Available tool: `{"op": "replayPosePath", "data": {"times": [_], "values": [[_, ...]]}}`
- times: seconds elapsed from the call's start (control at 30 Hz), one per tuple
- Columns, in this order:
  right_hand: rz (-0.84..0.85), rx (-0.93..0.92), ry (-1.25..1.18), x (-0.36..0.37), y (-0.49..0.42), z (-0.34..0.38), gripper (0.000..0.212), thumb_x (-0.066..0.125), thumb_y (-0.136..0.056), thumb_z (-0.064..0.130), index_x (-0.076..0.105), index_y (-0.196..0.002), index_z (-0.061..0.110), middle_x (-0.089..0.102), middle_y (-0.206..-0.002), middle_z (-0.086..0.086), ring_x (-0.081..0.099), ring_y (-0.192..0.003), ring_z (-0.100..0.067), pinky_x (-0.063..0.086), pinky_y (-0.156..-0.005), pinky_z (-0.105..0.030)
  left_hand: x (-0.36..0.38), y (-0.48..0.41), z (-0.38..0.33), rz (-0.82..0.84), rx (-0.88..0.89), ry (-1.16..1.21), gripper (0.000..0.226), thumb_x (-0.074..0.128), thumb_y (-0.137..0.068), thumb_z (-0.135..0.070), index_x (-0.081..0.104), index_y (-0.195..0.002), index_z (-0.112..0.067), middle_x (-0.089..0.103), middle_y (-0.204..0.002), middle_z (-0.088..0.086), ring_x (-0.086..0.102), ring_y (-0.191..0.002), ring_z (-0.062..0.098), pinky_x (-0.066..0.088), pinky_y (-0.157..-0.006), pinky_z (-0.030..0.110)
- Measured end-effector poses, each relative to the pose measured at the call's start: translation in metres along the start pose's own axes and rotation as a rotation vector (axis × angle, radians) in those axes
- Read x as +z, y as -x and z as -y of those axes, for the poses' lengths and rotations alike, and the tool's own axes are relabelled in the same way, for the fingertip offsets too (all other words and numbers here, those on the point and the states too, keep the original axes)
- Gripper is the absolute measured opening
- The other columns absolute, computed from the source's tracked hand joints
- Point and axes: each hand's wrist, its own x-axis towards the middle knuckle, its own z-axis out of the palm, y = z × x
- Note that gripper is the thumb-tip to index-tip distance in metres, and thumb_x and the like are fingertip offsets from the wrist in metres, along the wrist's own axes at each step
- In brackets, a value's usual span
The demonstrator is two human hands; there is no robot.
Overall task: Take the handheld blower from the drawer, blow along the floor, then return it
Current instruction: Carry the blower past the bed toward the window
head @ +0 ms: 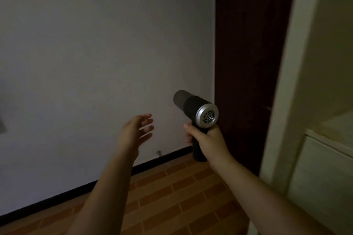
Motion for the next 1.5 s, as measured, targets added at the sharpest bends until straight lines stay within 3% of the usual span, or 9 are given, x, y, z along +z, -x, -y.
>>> {"op": "replayPosePath", "data": {"times": [0.33,0.53,0.7,0.8,0.93,1.17,1.5], "values": [[0.12,0.137,-0.032,0.145,-0.152,-0.034,0.01,0.064,-0.08,0.006,0.061,-0.072,0.01,0.06,-0.066,-0.006,0.057,-0.06,-0.018,0.05,-0.069,-0.035,-0.11,-0.15,-0.035,-0.169,0.062,0.035,0.026,0.041,-0.094,-0.019,0.067,-0.093,-0.02,0.068,-0.097,0.003,0.065,-0.089,0.02,0.052,-0.073,0.029],[0.23,0.187,-0.104,0.216,-0.232,-0.07,0.005,0.064,-0.082,0.007,0.063,-0.078,0.01,0.061,-0.068,-0.006,0.056,-0.06,-0.018,0.05,-0.064,-0.034,-0.153,-0.23,-0.034,-0.306,0.077,0.05,0.026,0.042,-0.094,-0.018,0.068,-0.094,-0.02,0.068,-0.096,0.003,0.066,-0.089,0.02,0.053,-0.076,0.03],[0.359,0.194,-0.124,0.278,-0.314,-0.104,0.003,0.066,-0.083,0.01,0.064,-0.081,0.01,0.062,-0.067,-0.005,0.057,-0.055,-0.017,0.051,-0.065,-0.034,-0.188,-0.3,-0.027,-0.435,0.083,0.078,0.025,0.043,-0.094,-0.018,0.068,-0.095,-0.018,0.069,-0.097,0.003,0.066,-0.092,0.02,0.052,-0.076,0.03],[0.462,0.186,-0.126,0.318,-0.364,-0.118,0.004,0.068,-0.083,0.014,0.064,-0.082,0.012,0.063,-0.067,-0.005,0.057,-0.054,-0.017,0.05,-0.064,-0.033,-0.207,-0.339,-0.03,-0.514,0.116,0.064,0.025,0.044,-0.094,-0.018,0.067,-0.102,-0.016,0.068,-0.103,0.004,0.065,-0.096,0.021,0.052,-0.083,0.032],[0.671,0.203,-0.11,0.385,-0.422,-0.134,0.005,0.068,-0.082,0.013,0.065,-0.085,0.013,0.065,-0.068,-0.004,0.058,-0.055,-0.016,0.052,-0.064,-0.033,-0.24,-0.383,-0.037,-0.644,0.17,0.034,0.026,0.042,-0.095,-0.019,0.066,-0.106,-0.016,0.068,-0.108,0.004,0.064,-0.101,0.022,0.051,-0.086,0.033],[0.983,0.278,-0.1,0.52,-0.447,-0.165,0.005,0.068,-0.082,0.013,0.066,-0.086,0.011,0.066,-0.068,-0.005,0.058,-0.055,-0.017,0.052,-0.063,-0.033,-0.332,-0.406,-0.045,-0.92,0.19,0.009,0.024,0.045,-0.096,-0.021,0.065,-0.108,-0.015,0.067,-0.109,0.005,0.063,-0.103,0.021,0.051,-0.082,0.03],[1.228,0.303,-0.115,0.745,-0.429,-0.209,0.003,0.067,-0.083,0.012,0.066,-0.086,0.011,0.066,-0.068,-0.007,0.059,-0.056,-0.017,0.053,-0.064,-0.032,-0.524,-0.424,-0.055,-1.238,0.232,-0.001,0.023,0.05,-0.093,-0.023,0.067,-0.107,-0.015,0.069,-0.102,0.003,0.064,-0.097,0.02,0.048,-0.074,0.03]]}}
